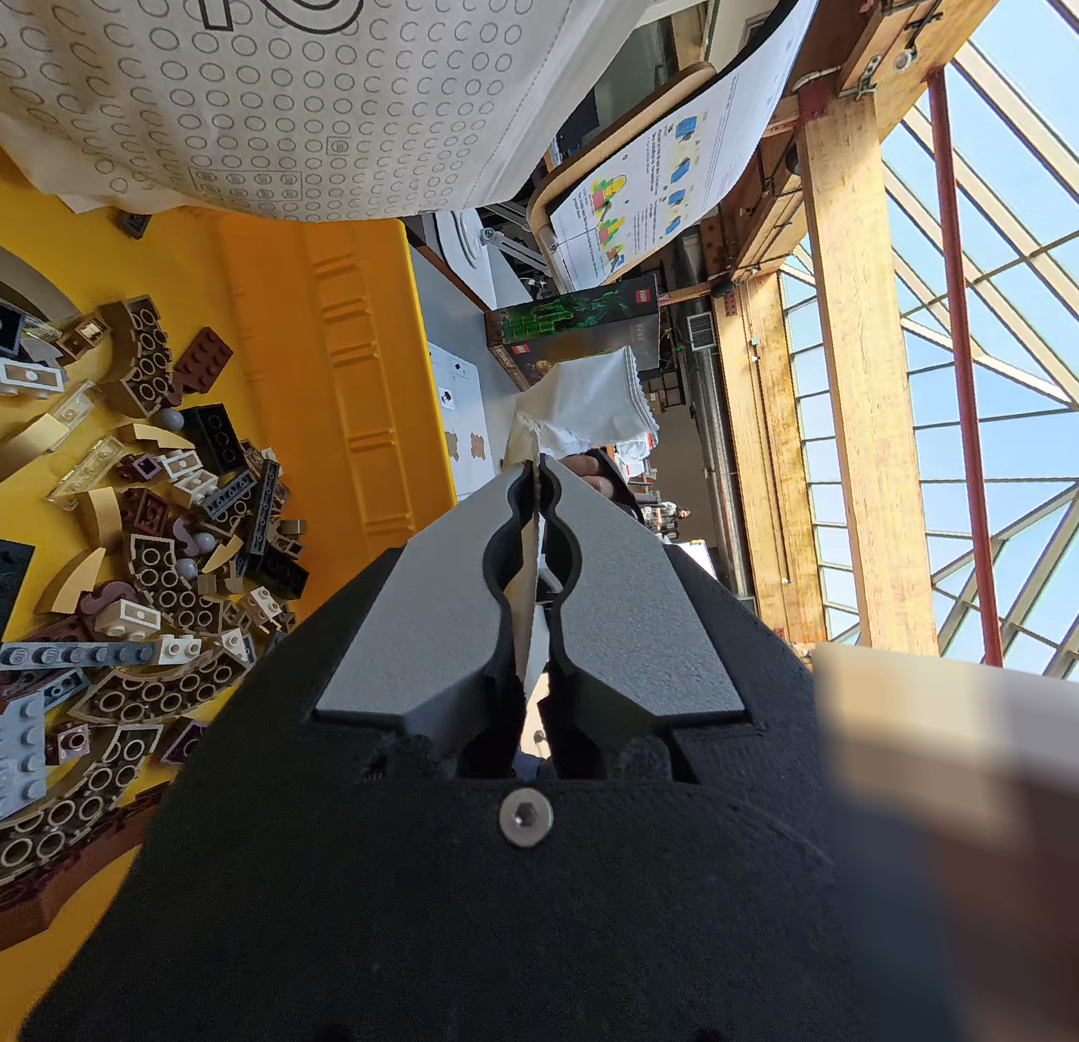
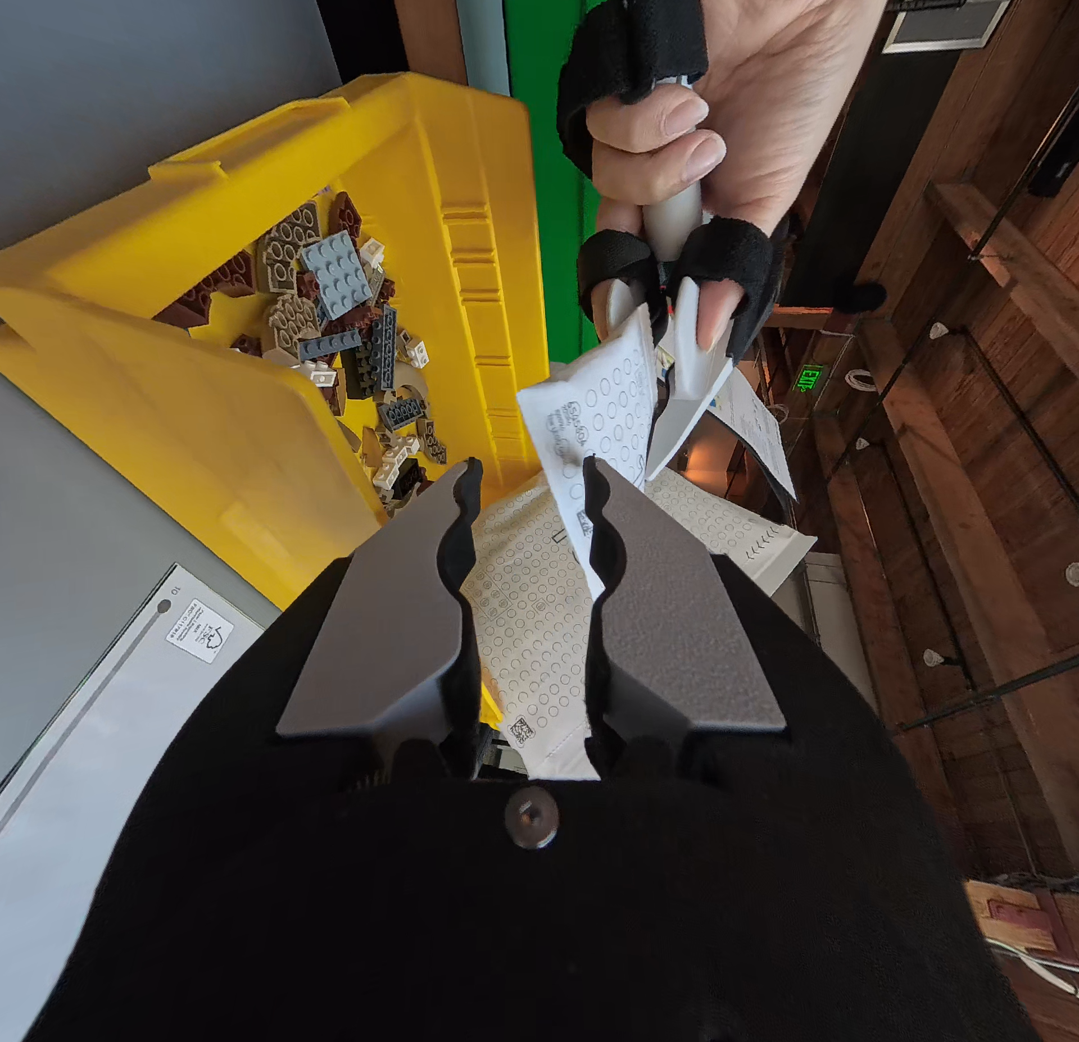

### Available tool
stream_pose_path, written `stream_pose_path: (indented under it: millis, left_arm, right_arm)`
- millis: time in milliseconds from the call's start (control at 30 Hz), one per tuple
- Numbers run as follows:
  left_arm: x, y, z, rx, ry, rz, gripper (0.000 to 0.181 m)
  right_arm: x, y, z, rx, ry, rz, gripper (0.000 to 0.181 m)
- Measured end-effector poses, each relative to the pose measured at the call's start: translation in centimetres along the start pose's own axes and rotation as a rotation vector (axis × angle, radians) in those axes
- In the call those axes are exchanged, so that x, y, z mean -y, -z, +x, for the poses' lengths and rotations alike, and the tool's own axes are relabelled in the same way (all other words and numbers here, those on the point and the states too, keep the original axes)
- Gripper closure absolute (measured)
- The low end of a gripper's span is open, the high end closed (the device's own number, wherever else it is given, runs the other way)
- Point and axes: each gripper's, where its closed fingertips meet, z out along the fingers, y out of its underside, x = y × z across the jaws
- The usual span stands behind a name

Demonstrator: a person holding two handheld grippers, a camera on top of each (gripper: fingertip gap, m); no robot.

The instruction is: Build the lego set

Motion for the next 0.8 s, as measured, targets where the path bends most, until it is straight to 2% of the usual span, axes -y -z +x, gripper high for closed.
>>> stream_pose_path:
  millis: [33, 100, 167, 300, 567, 667, 800]
  left_arm:
    - [0.1, 0.0, 0.2, -0.011, 0.01, 0.004, 0.181]
    - [0.1, -0.1, 0.3, -0.027, 0.031, 0.011, 0.181]
    - [0.0, -0.1, 0.2, -0.038, 0.054, 0.01, 0.181]
    - [-0.6, 0.1, -0.4, -0.017, 0.069, -0.018, 0.181]
    - [-1.7, 0.8, -2.4, 0.111, 0.034, -0.06, 0.176]
    - [-1.5, 1.7, -3.3, 0.213, -0.049, -0.048, 0.165]
    - [-1.6, 2.8, -3.5, 0.297, -0.127, -0.027, 0.152]
  right_arm:
    - [0.0, -0.1, 0.0, -0.004, 0.019, 0.003, 0.147]
    - [0.2, -0.2, 0.3, -0.035, 0.064, 0.01, 0.155]
    - [0.4, 0.1, 1.4, -0.109, 0.11, 0.023, 0.173]
    - [1.5, 0.9, 2.1, -0.129, 0.065, 0.08, 0.177]
    - [1.5, 1.3, 1.9, -0.032, -0.222, 0.152, 0.179]
    - [1.0, 1.0, 1.9, 0.012, -0.345, 0.185, 0.179]
    - [-0.1, -0.1, 1.0, 0.149, -0.527, 0.206, 0.179]
